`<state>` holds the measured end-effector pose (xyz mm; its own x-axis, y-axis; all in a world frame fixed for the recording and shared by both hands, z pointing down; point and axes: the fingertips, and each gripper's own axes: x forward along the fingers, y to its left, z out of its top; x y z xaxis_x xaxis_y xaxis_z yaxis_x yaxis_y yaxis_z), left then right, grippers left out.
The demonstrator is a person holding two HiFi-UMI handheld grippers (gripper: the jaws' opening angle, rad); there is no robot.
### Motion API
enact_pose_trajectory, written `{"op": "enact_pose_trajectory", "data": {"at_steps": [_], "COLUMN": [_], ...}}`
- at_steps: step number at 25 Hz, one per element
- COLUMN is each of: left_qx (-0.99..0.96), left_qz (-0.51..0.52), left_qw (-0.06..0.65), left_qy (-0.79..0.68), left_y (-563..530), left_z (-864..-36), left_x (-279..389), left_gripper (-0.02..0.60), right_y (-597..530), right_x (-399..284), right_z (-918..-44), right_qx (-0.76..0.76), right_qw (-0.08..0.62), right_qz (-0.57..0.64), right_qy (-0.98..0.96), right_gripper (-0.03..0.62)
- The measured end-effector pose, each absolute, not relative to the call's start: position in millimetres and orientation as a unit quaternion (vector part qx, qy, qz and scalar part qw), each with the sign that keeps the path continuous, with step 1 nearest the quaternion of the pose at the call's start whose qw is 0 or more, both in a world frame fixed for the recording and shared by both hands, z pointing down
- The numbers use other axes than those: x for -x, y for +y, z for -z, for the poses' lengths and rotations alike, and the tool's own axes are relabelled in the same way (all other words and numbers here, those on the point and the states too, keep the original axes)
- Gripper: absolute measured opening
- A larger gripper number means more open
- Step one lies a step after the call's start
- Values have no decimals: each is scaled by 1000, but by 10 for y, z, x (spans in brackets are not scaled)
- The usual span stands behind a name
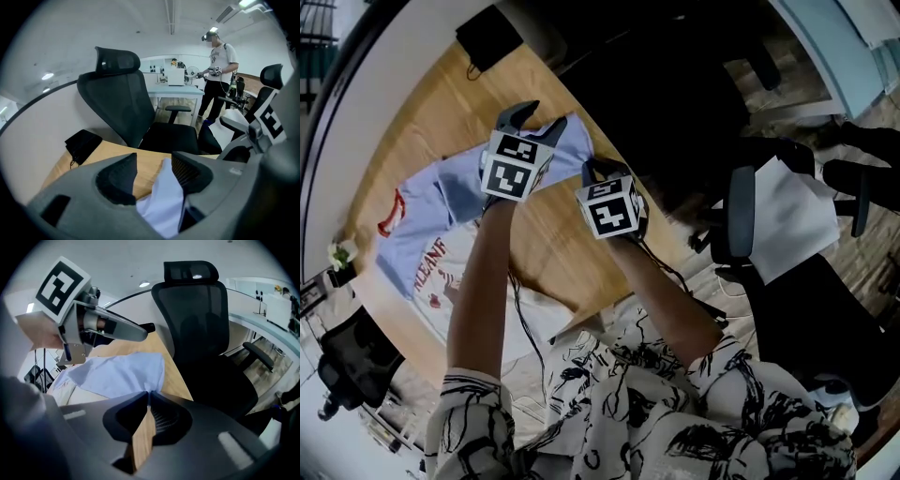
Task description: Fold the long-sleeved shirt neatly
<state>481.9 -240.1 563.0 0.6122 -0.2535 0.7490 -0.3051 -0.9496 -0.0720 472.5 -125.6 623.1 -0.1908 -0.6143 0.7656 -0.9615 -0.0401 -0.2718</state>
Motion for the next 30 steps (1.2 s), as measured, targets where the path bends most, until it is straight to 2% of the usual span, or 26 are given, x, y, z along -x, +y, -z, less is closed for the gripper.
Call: {"op": "enact_pose_trajectory", "data": {"at_steps": [6,13,14,16,17,22,24,30], "left_qx": [-867,-830,-829,-832,-838,-902,-918,-949], "left_qz": [-487,-550,-550,-544,-535,-411,-367,-282], "left_qw": [81,93,97,104,102,109,120,93], "left_qy": [-63,-24,-27,-31,-29,-70,-86,-108], "left_y": [-2311,-2197,-2191,-2173,-2158,-2371,-2524,-2686], "left_z": [-5992,-6323,-6347,-6345,-6310,-5494,-5030,-3918], "left_x": [-4980,-5108,-5117,-5143,-5169,-5260,-5230,-5053], "left_gripper": [212,96,90,26,25,23,23,25], "right_y": [-1249,-1250,-1253,-1253,-1252,-1413,-1538,-1764], "right_x": [-4722,-4713,-4708,-4698,-4697,-4888,-5014,-5126], "right_z": [-6220,-6229,-6235,-6248,-6240,-5634,-5270,-4359], "right_qx": [-590,-584,-584,-582,-580,-602,-617,-639], "right_qw": [212,218,220,221,217,154,142,117], "right_qz": [-412,-409,-407,-407,-411,-372,-330,-250], "right_qy": [-661,-666,-667,-668,-669,-689,-700,-718], "right_gripper": [31,31,31,31,31,29,29,29]}}
